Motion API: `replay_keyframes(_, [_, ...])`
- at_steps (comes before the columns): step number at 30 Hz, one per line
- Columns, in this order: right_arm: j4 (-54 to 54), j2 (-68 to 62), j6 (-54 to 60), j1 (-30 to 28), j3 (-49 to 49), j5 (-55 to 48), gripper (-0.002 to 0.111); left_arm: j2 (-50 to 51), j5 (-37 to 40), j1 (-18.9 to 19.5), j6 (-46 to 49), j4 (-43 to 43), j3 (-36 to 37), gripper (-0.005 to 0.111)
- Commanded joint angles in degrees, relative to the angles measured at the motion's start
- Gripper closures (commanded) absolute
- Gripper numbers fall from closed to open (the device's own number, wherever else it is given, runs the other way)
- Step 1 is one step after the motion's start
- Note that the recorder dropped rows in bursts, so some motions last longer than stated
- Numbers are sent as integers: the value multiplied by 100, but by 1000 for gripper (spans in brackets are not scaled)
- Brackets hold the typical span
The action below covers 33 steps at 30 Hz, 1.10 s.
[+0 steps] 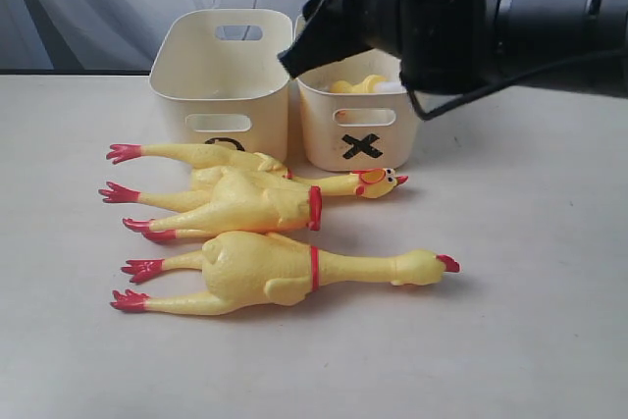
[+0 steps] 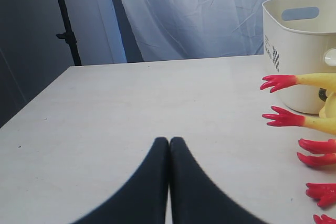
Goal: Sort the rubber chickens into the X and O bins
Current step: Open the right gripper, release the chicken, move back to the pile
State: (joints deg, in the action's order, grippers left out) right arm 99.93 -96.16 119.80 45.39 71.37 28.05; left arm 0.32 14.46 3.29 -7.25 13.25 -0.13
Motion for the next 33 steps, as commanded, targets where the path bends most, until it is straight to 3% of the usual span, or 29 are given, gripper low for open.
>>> replay_keyframes(1, [2,51,-208,501,-320,134,75,-32,-71,8,-18,-15,13,107])
replay_keyframes(5, [2,54,-1655,670,-506,898,78,-32,-71,8,-18,-15,13,107])
replay_keyframes(6, [2,92,-1857,670,-714,623,81,-32,-71,8,-18,-15,13,107])
replay_keyframes(7, [2,105,-1760,670,-802,287,86,-32,-71,8,-18,-15,13,107])
replay_keyframes(8, [2,114,-1411,670,-971,-280,102,-32,-71,8,-18,-15,13,107])
replay_keyframes(9, [2,114,-1109,670,-1056,-560,109,-32,-71,8,-18,-15,13,107])
replay_keyframes(18, [2,781,-112,657,-1805,-2844,109,-32,-71,8,-18,-15,13,107])
replay_keyframes(24, [2,1462,-475,657,-2390,-3001,109,-32,-71,8,-18,-15,13,107])
replay_keyframes(33, [2,1570,-2078,635,-3071,-3072,109,-32,-71,8,-18,-15,13,107])
